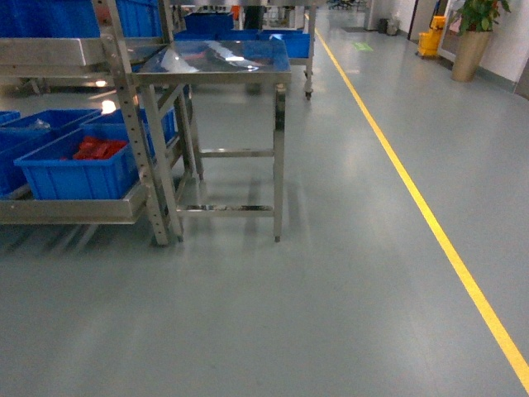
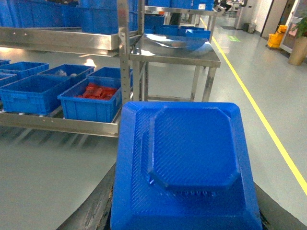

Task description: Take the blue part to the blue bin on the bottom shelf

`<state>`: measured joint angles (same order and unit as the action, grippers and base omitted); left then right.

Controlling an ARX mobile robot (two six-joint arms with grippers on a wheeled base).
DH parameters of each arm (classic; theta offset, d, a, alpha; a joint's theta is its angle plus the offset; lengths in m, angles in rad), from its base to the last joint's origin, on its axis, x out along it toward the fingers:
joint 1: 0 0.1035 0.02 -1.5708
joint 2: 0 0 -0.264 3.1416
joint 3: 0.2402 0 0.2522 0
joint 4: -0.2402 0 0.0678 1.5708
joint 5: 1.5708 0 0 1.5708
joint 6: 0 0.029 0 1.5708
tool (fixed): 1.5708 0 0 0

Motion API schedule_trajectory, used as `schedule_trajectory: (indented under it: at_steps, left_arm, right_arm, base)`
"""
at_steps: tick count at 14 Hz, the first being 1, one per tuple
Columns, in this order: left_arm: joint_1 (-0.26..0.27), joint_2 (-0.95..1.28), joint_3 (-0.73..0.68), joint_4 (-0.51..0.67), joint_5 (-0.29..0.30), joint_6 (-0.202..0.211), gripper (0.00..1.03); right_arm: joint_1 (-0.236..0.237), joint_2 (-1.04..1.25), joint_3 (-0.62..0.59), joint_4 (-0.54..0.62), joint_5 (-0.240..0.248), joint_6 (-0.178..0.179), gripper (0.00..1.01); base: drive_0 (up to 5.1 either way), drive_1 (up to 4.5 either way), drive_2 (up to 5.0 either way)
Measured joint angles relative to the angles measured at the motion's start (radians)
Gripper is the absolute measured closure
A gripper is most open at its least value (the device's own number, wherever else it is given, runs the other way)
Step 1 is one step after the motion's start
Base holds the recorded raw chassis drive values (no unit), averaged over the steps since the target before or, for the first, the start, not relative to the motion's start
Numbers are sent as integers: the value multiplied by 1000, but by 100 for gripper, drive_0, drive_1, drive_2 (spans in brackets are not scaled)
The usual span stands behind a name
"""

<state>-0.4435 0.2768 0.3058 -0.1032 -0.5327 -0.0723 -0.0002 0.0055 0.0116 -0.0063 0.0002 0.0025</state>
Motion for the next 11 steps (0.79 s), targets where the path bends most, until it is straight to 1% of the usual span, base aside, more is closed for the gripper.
schedule_trajectory:
  at_steps: [11]
  left_arm:
    - [0,0,0,3,0,0,60]
  right_arm:
    - [0,0,0,2,0,0,3]
  base:
    - [-4,405,-414]
